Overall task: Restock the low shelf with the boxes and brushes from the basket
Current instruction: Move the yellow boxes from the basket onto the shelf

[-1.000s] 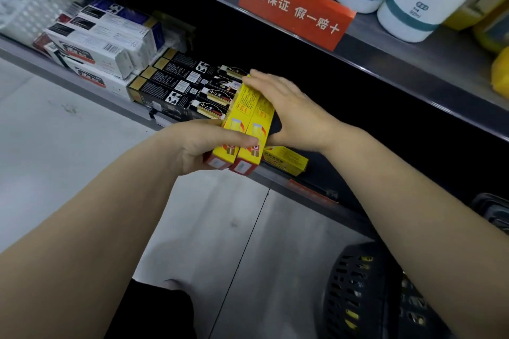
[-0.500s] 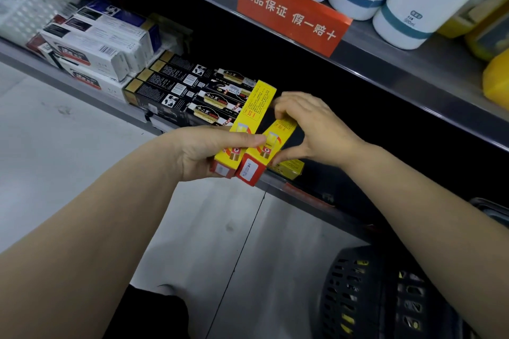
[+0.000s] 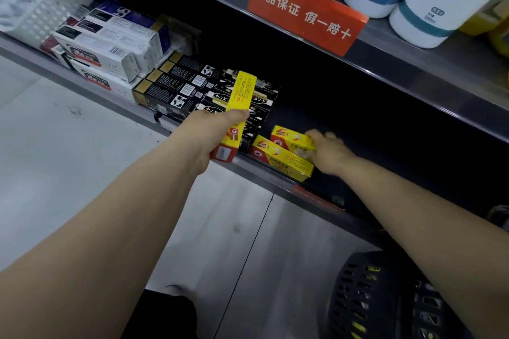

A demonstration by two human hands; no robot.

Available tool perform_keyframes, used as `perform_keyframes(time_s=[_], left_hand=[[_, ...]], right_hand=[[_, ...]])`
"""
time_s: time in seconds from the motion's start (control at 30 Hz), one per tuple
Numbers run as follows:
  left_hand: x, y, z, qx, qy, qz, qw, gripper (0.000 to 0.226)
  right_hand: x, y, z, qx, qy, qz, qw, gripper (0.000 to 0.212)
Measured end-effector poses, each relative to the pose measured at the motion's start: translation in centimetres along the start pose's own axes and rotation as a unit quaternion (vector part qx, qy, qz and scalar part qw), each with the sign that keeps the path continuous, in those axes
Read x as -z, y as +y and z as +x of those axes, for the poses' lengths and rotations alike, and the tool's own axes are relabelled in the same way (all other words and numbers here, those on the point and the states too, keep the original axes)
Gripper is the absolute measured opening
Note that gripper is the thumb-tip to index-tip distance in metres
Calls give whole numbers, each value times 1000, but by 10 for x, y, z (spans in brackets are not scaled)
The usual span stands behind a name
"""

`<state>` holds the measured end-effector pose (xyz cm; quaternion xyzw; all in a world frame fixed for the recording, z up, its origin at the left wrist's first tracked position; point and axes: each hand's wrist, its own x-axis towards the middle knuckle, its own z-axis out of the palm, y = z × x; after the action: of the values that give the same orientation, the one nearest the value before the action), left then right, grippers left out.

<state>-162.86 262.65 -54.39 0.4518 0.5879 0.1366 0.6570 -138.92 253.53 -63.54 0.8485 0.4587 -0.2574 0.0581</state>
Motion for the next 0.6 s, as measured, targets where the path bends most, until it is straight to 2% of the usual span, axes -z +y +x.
perform_keyframes(time_s=[0.1,0.2,0.27,0.37,0.43,0.5,0.6], left_hand=[[-4,0,-3,-10,9,16,1000,55],[-6,1,-5,-18,-4,19,1000,47],[-7,1,-5,-19,-7,20,1000,42],[-8,1,-6,-22,-23,23,999,46],[-9,1,-8,-21,-33,19,999,35],[-10,0,-8,-16,-34,14,999,35],[-9,-2,-5,-20,-29,21,999,48]], right_hand=[[-11,-9,2,15,-73,49,996,64],[-14,-12,-2,36,-89,13,995,93],[-16,-11,-3,48,-80,7,996,97],[-16,-10,-4,60,-68,17,996,96],[-16,-9,-6,57,-68,18,996,95],[-9,-9,-10,54,-67,20,996,98],[24,-20,-20,83,-14,130,988,111]])
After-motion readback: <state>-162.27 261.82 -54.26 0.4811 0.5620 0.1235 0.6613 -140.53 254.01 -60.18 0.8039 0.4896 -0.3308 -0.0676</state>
